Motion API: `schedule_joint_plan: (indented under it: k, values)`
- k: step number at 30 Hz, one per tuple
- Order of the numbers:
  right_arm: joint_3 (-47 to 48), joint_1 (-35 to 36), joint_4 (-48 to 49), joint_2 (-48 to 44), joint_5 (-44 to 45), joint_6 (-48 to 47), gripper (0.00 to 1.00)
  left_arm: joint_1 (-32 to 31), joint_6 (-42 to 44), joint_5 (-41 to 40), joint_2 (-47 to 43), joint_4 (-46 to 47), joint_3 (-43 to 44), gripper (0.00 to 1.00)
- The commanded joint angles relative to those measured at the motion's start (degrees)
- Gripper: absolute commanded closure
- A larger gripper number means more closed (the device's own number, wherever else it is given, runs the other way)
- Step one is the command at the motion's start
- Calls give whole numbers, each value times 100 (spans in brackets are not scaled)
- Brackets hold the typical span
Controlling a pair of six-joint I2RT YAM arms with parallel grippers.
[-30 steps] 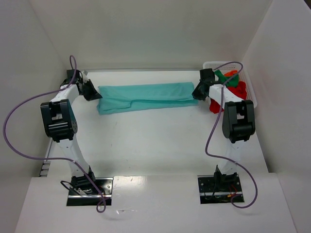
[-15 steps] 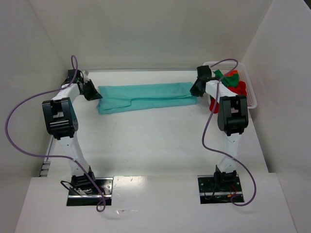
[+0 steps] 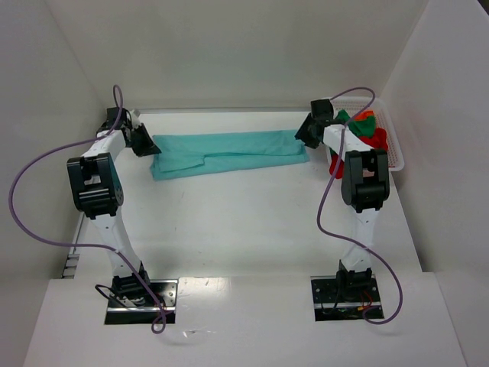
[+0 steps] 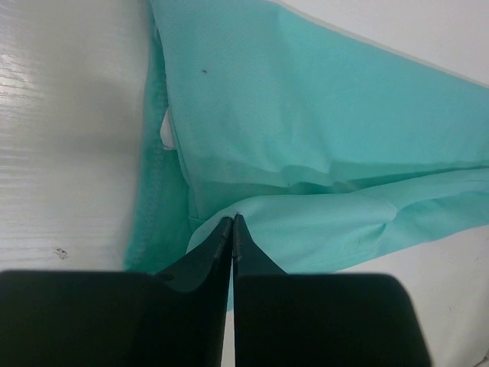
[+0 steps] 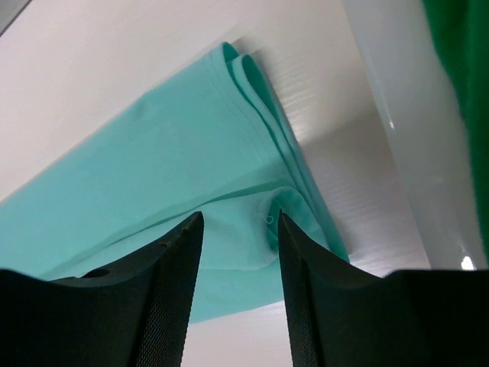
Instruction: Fold and stack the t-shirts
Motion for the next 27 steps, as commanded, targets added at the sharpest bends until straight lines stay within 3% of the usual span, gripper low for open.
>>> schedule_joint_plan:
  k: [1,3,10,27]
  values:
    - [315,-31,381,-147,-186,-88,50,-37,172,158,107,61,196,93]
    - [202,-31,468,-295,-309,-140,55,-38,172,158,107,61,248,93]
    - [-79,75,285,-341,-362,-316,56,-38,172,211,107,61,301,87]
    - [-485,250,100,-174,-195,-316,54,-38,172,211,-7,9,248,85]
